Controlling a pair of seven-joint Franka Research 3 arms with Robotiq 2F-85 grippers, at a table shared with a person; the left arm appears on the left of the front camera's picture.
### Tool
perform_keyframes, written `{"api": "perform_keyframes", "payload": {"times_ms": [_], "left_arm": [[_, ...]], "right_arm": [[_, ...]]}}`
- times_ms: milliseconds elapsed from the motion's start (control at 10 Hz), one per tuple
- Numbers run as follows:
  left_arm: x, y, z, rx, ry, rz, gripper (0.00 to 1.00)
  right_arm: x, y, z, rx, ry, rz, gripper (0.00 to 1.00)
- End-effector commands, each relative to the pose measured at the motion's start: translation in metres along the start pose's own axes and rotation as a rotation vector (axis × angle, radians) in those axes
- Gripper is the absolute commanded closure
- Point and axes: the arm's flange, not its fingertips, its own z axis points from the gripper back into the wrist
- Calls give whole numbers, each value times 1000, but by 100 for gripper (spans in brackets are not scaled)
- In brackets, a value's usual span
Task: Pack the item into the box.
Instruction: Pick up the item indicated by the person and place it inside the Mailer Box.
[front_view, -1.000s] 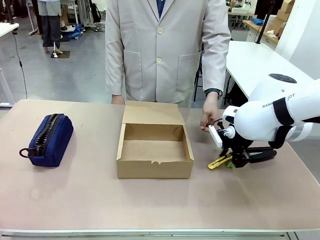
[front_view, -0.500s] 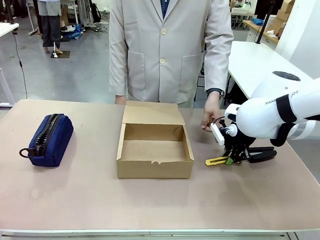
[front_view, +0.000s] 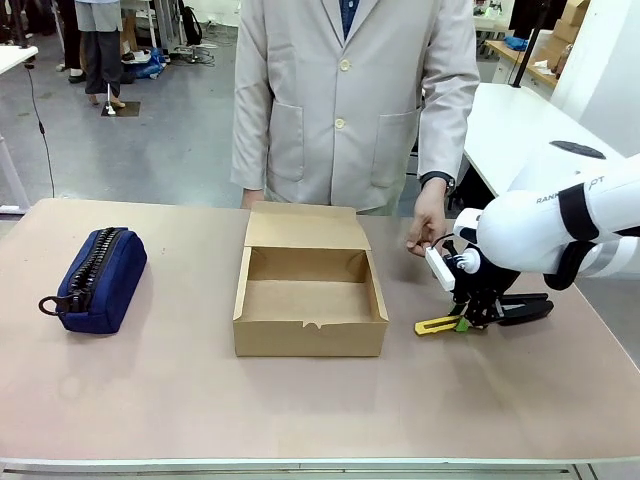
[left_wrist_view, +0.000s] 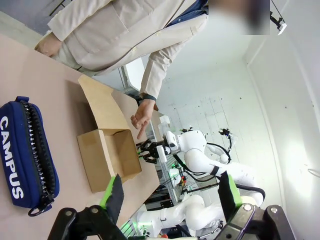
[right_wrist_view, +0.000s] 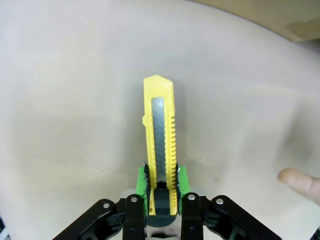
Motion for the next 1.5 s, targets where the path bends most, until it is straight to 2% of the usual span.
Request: {"api": "perform_keyframes", "payload": {"times_ms": [0,100,300,400,500,600,700,800,1000,1100,1300,1400], "left_arm": [[1,-2,-1,-17,-8,-21,0],[1,-2,-1,-17,-8,-21,0],[1,-2,-1,-17,-8,-21,0],[1,-2,-1,-17,-8,-21,0],[1,-2,-1,-17,-8,-21,0],[1,-2,-1,-17,-8,-21,0],[1,-2,-1,-17,-8,-21,0],[1,-2,-1,-17,-8,-21,0],[1,-2,-1,-17,-8,-21,0],[1,-2,-1,-17,-8,-21,0],[1,-2,-1,-17,-8,-21,0],[1,-2,-1,-17,-8,-21,0]], "right_arm": [[2,37,62,39,-83,0,100],[12,60,94,33,-60,10,100],[31,88,136,-99,-31,-36,100],[31,88,138,-135,32,-139,100],[18,83,130,-143,47,-204,90],[30,62,159,-95,-48,-38,90],[29,66,172,-135,-21,-106,90],[42,60,173,-130,-18,-121,73],[96,31,182,-115,-2,-153,73],[135,8,177,-114,29,-174,73],[203,-37,141,-106,-33,-78,73],[225,-50,115,-78,-21,-31,73]]}}
